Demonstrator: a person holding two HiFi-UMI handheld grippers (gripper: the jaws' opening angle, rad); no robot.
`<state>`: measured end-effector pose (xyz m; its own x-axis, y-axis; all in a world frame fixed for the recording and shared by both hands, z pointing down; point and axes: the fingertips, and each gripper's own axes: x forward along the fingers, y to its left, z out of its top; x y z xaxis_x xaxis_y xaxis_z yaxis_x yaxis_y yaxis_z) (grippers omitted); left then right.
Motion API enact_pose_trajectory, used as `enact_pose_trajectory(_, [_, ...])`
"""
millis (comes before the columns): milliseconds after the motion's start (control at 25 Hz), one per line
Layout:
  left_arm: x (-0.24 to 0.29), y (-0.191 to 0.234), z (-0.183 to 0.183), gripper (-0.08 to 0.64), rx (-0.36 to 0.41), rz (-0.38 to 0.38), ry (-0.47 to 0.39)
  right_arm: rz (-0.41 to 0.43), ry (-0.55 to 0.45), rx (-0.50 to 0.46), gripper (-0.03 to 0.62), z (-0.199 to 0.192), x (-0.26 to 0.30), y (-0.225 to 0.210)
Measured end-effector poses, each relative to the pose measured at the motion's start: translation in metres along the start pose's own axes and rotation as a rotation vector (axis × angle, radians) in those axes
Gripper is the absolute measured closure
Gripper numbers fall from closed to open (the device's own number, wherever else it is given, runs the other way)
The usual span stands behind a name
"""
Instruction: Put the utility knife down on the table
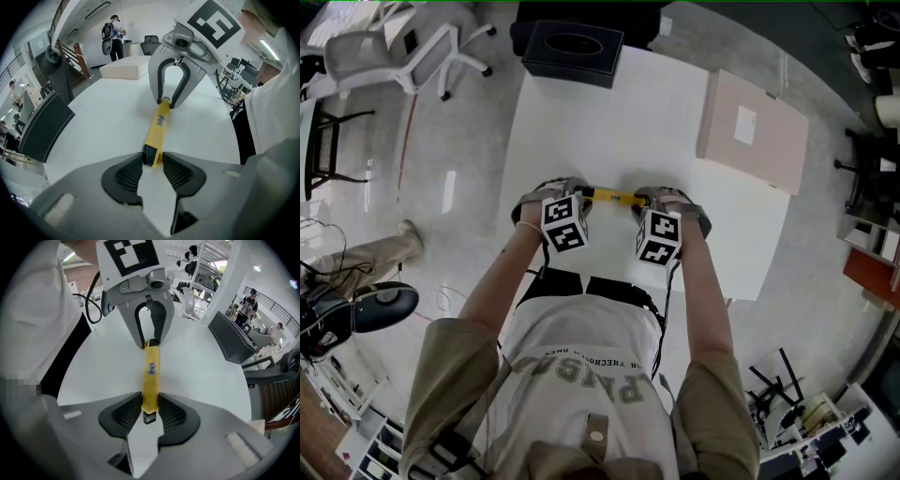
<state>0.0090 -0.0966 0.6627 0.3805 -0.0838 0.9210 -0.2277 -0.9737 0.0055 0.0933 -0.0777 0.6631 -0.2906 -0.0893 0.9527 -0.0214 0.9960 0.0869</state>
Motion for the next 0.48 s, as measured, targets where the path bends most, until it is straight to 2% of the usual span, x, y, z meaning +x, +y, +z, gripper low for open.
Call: enact_pose_trajectory(480, [-0.0045,0.0037,0.0036,0.397,0.045,0.14,-0.049,0.043,0.019,-0.003,0.474,-0.0001,0.0023,-0.0002])
